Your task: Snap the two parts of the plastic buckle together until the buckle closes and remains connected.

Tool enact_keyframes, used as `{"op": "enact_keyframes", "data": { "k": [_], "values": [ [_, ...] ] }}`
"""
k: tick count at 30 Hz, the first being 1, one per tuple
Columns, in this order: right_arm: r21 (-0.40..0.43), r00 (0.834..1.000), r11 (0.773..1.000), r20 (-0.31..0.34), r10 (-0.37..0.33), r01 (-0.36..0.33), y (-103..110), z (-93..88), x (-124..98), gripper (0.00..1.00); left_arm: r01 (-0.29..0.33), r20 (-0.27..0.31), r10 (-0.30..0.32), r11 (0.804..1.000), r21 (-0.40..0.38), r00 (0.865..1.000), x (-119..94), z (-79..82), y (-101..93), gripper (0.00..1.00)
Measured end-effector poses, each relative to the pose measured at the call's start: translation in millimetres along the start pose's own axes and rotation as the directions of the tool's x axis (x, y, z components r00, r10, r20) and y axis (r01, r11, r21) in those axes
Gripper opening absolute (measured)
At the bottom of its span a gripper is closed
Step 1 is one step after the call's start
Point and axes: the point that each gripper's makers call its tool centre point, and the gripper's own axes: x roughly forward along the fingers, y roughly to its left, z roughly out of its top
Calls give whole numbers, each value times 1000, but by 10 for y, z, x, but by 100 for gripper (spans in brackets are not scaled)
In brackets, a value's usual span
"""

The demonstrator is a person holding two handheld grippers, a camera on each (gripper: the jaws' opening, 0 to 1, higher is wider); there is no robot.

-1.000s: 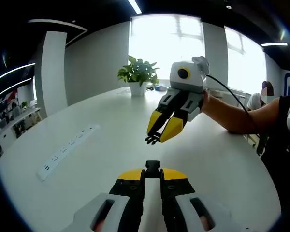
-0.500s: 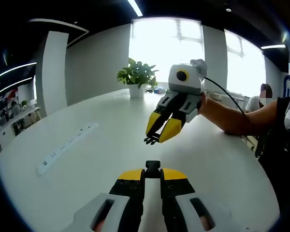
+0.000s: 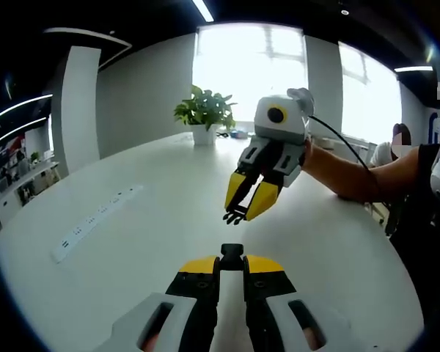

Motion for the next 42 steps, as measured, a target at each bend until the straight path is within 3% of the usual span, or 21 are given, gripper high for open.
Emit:
{"op": "enact_keyframes", "data": {
  "k": [5,14,42],
  "values": [
    [-4,1000,1000,6,7,-7,19,7,-5,11,17,1,-17,1000,-1,1000,1,-10,-50,10],
    [0,1000,1000,-14,11,-11,47,-85,-35,11,-6,7,6,1000,-3,1000,0,-23,-46,10],
    [-14,1000,1000,-1,-3,3,167,-13,-99,11,-8,8,8,1000,-3,1000,-4,-28,-230,10]
  ]
}}
